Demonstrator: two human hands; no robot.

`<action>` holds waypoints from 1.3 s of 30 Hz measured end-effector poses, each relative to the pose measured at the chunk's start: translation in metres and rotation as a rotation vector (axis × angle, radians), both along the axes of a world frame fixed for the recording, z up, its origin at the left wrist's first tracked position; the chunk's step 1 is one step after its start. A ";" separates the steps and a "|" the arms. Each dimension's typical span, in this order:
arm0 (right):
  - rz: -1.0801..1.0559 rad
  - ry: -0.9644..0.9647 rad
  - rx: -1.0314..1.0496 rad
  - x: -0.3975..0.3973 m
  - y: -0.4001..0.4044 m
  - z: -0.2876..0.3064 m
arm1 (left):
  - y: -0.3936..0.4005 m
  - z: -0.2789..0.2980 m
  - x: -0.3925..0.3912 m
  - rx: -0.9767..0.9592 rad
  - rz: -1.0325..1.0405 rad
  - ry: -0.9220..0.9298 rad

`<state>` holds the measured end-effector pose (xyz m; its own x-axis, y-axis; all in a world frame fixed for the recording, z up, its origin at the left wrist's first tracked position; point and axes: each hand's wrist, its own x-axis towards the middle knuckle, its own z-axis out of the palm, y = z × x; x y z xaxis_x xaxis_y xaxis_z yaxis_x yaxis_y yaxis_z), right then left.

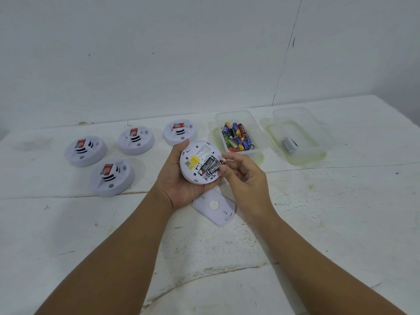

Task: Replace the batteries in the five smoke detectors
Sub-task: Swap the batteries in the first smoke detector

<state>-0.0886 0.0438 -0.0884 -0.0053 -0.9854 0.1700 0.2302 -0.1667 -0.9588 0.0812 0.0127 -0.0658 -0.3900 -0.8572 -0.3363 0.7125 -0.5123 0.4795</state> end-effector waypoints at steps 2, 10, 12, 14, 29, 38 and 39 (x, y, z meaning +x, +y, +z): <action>-0.004 0.000 0.006 0.000 0.000 0.000 | -0.001 -0.001 0.000 0.003 0.001 -0.005; -0.014 0.038 0.034 0.000 0.001 0.001 | -0.001 -0.003 0.002 -0.001 -0.023 0.003; -0.014 0.040 0.035 0.000 0.000 0.001 | -0.001 -0.003 0.002 -0.002 -0.024 0.003; -0.007 0.037 0.034 0.000 0.000 0.001 | 0.000 -0.001 0.002 -0.009 -0.026 -0.002; -0.032 0.067 0.049 0.000 -0.001 0.000 | 0.001 -0.001 0.001 -0.006 -0.021 0.010; -0.131 0.072 0.005 0.002 0.000 -0.003 | 0.000 -0.001 0.001 0.015 0.007 0.019; -0.138 0.071 0.000 0.002 0.000 -0.003 | 0.000 -0.001 0.000 0.013 0.016 0.003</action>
<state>-0.0871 0.0438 -0.0915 -0.1286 -0.9761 0.1752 0.1368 -0.1924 -0.9717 0.0813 0.0128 -0.0663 -0.3770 -0.8591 -0.3462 0.7222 -0.5066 0.4709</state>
